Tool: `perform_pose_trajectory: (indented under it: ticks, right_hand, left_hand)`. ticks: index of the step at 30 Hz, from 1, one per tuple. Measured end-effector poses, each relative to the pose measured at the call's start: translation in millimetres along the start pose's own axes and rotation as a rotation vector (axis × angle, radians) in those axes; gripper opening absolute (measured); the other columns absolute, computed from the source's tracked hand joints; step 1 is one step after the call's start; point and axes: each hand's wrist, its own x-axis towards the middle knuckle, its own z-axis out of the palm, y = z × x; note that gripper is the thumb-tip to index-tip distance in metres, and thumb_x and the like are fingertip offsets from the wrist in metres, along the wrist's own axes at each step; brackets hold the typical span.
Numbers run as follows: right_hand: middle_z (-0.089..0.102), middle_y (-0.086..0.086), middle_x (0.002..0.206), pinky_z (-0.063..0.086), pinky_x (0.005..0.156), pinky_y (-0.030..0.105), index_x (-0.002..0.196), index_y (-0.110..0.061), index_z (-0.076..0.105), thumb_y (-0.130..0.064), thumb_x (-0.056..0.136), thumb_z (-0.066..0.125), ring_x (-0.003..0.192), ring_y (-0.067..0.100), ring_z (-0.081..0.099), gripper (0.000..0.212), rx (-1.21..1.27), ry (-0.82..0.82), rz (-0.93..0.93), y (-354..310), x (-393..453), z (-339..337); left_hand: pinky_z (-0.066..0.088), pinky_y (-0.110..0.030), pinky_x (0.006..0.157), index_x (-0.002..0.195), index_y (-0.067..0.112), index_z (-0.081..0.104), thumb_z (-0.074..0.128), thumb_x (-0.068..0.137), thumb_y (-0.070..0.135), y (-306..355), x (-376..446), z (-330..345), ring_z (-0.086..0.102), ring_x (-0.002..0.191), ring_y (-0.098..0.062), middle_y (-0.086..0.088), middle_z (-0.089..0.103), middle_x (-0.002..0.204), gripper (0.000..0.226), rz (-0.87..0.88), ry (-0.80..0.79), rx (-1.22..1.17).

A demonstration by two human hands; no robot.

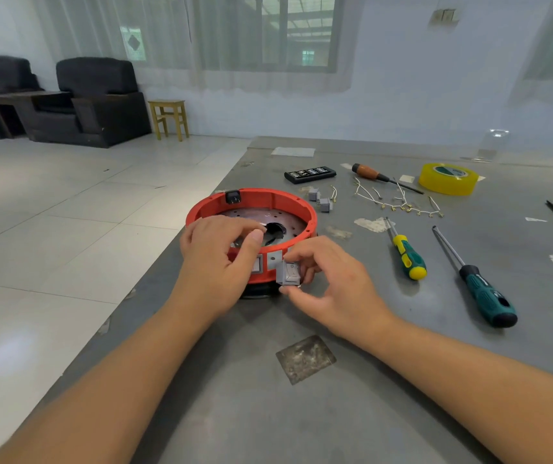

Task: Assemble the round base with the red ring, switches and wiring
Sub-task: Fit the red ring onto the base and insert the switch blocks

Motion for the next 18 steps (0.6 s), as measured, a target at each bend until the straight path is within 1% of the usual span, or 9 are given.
perform_pose_trajectory:
  ticks: [2,3,5,7,8,10,13,16,18]
  right_hand:
    - [0.059,-0.005,0.105,0.050,0.074,0.021,0.109,-0.014,0.065,-0.008,0.080,0.082,0.084,0.010,0.058,0.035,-0.009,0.009,-0.015,-2,1,0]
    - [0.059,-0.005,0.105,0.050,0.074,0.022,0.109,-0.014,0.065,-0.008,0.080,0.082,0.084,0.011,0.058,0.034,-0.019,0.007,-0.022,-3,2,-1]
    - [0.059,-0.005,0.106,0.051,0.075,0.025,0.110,-0.014,0.066,-0.010,0.080,0.082,0.087,0.011,0.058,0.034,-0.032,0.004,-0.026,-5,3,-3]
    - [0.061,-0.006,0.108,0.050,0.078,0.022,0.115,-0.015,0.068,-0.013,0.081,0.081,0.093,0.008,0.058,0.037,-0.019,0.009,-0.030,-6,3,-5]
    - [0.061,-0.006,0.110,0.049,0.082,0.020,0.118,-0.016,0.068,-0.013,0.082,0.081,0.097,0.006,0.059,0.039,-0.014,0.010,-0.031,-7,3,-5]
    - [0.061,-0.007,0.111,0.048,0.083,0.017,0.124,-0.017,0.065,-0.013,0.081,0.082,0.098,0.004,0.059,0.045,-0.008,0.011,-0.012,-9,2,-6]
    - [0.061,-0.008,0.109,0.048,0.080,0.013,0.126,-0.017,0.062,-0.015,0.083,0.081,0.092,0.006,0.059,0.048,-0.001,0.029,0.028,-11,1,-6]
    - [0.060,-0.007,0.109,0.045,0.081,0.009,0.126,-0.015,0.062,-0.015,0.083,0.079,0.090,0.005,0.058,0.046,-0.008,0.030,0.021,-12,1,-6]
    - [0.060,-0.006,0.110,0.045,0.081,0.010,0.126,-0.015,0.061,-0.014,0.084,0.078,0.088,0.007,0.058,0.045,-0.006,0.026,0.011,-12,1,-6]
  left_hand:
    - [0.025,-0.035,0.106,0.109,0.032,0.067,0.048,0.097,0.036,3,-6,-2,0.047,0.120,-0.006,0.023,0.061,0.109,0.022,0.111,-0.005,0.007]
    - [0.025,-0.035,0.105,0.111,0.030,0.065,0.048,0.094,0.036,5,-10,-4,0.045,0.122,-0.006,0.026,0.057,0.111,0.024,0.144,-0.031,-0.012]
    - [0.027,-0.035,0.104,0.114,0.029,0.059,0.048,0.088,0.036,10,-15,-7,0.037,0.125,-0.002,0.035,0.047,0.116,0.029,0.159,-0.108,-0.062]
    - [0.028,-0.031,0.104,0.114,0.028,0.056,0.052,0.085,0.033,11,-18,-8,0.028,0.125,0.008,0.045,0.037,0.120,0.029,0.186,-0.166,-0.070]
    - [0.029,-0.031,0.104,0.114,0.029,0.055,0.055,0.085,0.030,10,-18,-8,0.027,0.125,0.010,0.046,0.036,0.121,0.029,0.199,-0.187,-0.058]
    - [0.028,-0.031,0.105,0.116,0.035,0.053,0.058,0.087,0.033,9,-17,-8,0.031,0.123,0.004,0.037,0.045,0.119,0.030,0.191,-0.223,-0.034]
    - [0.026,-0.028,0.106,0.116,0.042,0.051,0.057,0.088,0.053,9,-18,-9,0.035,0.119,0.001,0.029,0.052,0.113,0.031,0.176,-0.238,-0.024]
    - [0.027,-0.029,0.105,0.119,0.040,0.058,0.060,0.086,0.060,8,-19,-8,0.033,0.122,0.005,0.028,0.056,0.112,0.038,0.174,-0.232,-0.017]
    - [0.028,-0.029,0.104,0.119,0.039,0.061,0.060,0.087,0.060,8,-19,-7,0.029,0.124,0.011,0.031,0.051,0.122,0.038,0.181,-0.220,-0.024]
